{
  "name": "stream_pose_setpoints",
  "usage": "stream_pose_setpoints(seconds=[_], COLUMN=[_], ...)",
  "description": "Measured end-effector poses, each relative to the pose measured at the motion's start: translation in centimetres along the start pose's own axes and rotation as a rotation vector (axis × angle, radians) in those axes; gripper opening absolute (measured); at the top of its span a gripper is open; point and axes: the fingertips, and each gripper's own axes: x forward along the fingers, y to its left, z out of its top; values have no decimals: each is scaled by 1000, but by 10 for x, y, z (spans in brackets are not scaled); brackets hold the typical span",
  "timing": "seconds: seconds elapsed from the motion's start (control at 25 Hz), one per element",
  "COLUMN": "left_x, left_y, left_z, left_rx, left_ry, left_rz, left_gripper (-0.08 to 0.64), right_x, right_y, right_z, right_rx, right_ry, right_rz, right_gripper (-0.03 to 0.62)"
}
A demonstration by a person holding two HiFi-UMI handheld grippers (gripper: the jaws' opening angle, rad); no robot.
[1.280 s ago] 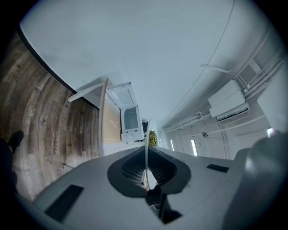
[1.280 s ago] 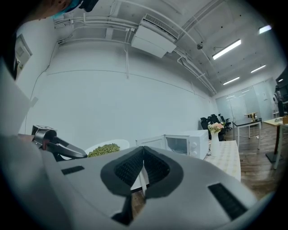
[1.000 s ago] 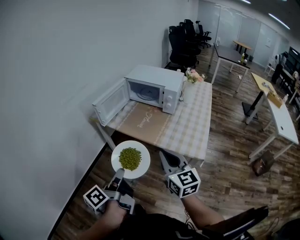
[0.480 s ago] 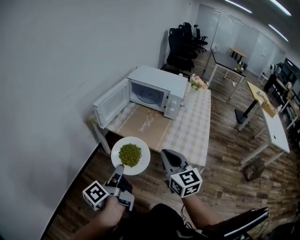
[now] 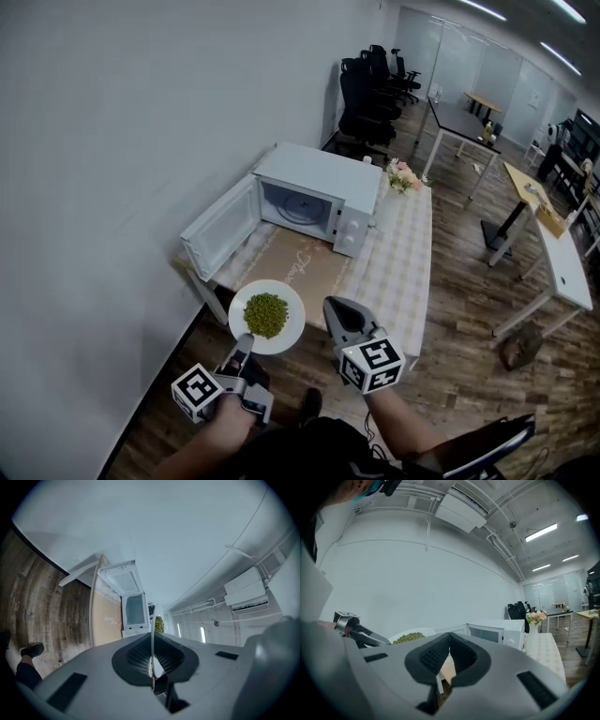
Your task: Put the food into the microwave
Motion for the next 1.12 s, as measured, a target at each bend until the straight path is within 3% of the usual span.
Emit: stream_pose_setpoints(seconds=[0.32, 0.52, 0.72, 1.12], left_x=[77, 119, 159, 217], left_y=[4, 10, 14, 23], left_z=[20, 18, 17, 14], left_rx=[63, 37, 75, 62], left_ry=[-34, -42, -61, -80], left_rz=[49, 70, 82, 112], left_gripper=[17, 17, 17, 17], right_x=[49, 66, 78, 85], right_y=[-59, -91, -115, -161], right_z=[12, 12, 10, 8], right_rx=[2, -8, -32, -20], right_ry=[-14, -13, -23, -41], right_rz=[1, 3, 44, 68], right_gripper=[8, 8, 9, 8])
